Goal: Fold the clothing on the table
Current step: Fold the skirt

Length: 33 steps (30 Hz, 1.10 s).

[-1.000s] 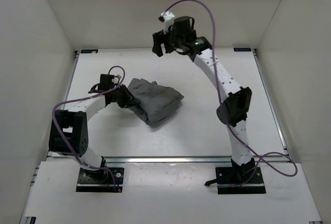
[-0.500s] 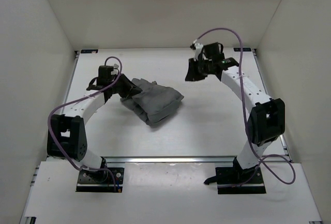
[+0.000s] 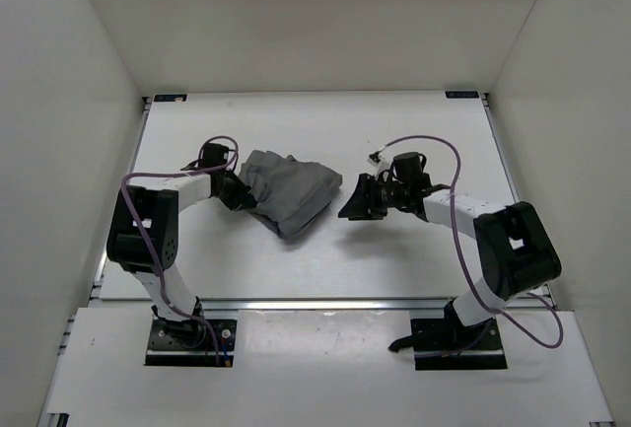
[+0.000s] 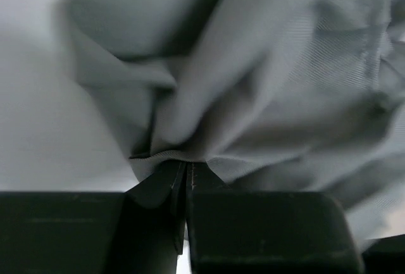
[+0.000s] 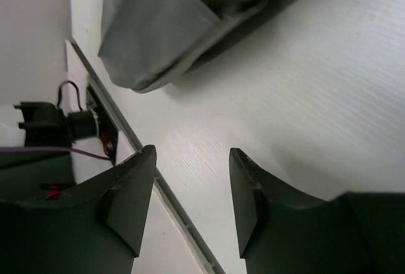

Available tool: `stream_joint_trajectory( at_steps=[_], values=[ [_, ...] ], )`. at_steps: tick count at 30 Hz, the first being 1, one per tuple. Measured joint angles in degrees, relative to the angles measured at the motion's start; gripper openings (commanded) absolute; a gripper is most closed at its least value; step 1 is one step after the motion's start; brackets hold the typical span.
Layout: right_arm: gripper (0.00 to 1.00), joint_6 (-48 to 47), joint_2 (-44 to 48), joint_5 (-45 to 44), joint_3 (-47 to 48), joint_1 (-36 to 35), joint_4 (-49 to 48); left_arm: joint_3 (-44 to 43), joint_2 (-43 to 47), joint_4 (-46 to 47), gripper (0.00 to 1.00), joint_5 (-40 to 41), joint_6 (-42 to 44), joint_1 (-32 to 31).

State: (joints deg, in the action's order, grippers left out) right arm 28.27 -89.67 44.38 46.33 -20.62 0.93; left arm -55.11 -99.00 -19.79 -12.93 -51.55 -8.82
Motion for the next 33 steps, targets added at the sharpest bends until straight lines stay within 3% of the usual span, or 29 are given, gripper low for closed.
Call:
stream_joint_trajectory(
  at_steps=[5, 6, 12, 13, 21, 22, 24, 25, 26, 30, 33],
  values=[
    [0.53, 11.50, -5.31, 1.92, -4.24, 0.24, -15.43, 0.68, -0.94, -0.72, 0.13, 0.37, -0.17, 1.25],
    [0.63, 13.07, -6.69, 1.88, -4.22, -0.07, -17.81, 0.63, -0.96, -0.74, 0.14, 0.39, -0.09, 1.25],
    [0.68, 22.25, -14.51, 0.52, -3.89, -2.73, -29.18, 0.35, -1.25, -0.74, 0.14, 0.13, 0.68, 1.60],
    [0.78, 23.96, -15.63, 0.26, -3.89, -3.17, -31.12, 0.22, -1.44, -0.76, 0.14, -0.02, 0.81, 1.62],
    [0.79, 30.73, -23.65, -0.68, 3.56, -6.40, -37.05, -1.05, -2.80, -0.94, 0.14, -1.90, 2.43, 1.90],
    [0.74, 31.45, -24.57, -0.76, 4.81, -6.86, -37.44, -1.14, -2.89, -0.96, 0.14, -2.08, 2.62, 1.92],
    [0.44, 32.79, -26.45, -0.74, 7.06, -7.74, -37.81, -1.25, -2.97, -0.98, 0.14, -2.29, 2.91, 1.99],
    [0.07, 33.29, -27.41, -0.52, 8.04, -8.04, -37.73, -1.31, -2.99, -1.03, 0.14, -2.36, 3.10, 2.01],
    [0.01, 33.38, -28.30, -0.22, 9.05, -8.28, -37.31, -1.33, -3.04, -1.11, 0.14, -2.49, 3.30, 2.03],
    [0.00, 31.85, -29.90, 0.98, 12.07, -8.48, -31.50, -1.66, -3.15, -1.46, 0.14, -2.60, 4.39, 2.23],
    [0.00, 24.22, -29.68, 1.44, 16.02, -7.45, -19.34, -1.75, -3.13, -1.73, 0.13, -2.56, 5.14, 2.27]
  ],
)
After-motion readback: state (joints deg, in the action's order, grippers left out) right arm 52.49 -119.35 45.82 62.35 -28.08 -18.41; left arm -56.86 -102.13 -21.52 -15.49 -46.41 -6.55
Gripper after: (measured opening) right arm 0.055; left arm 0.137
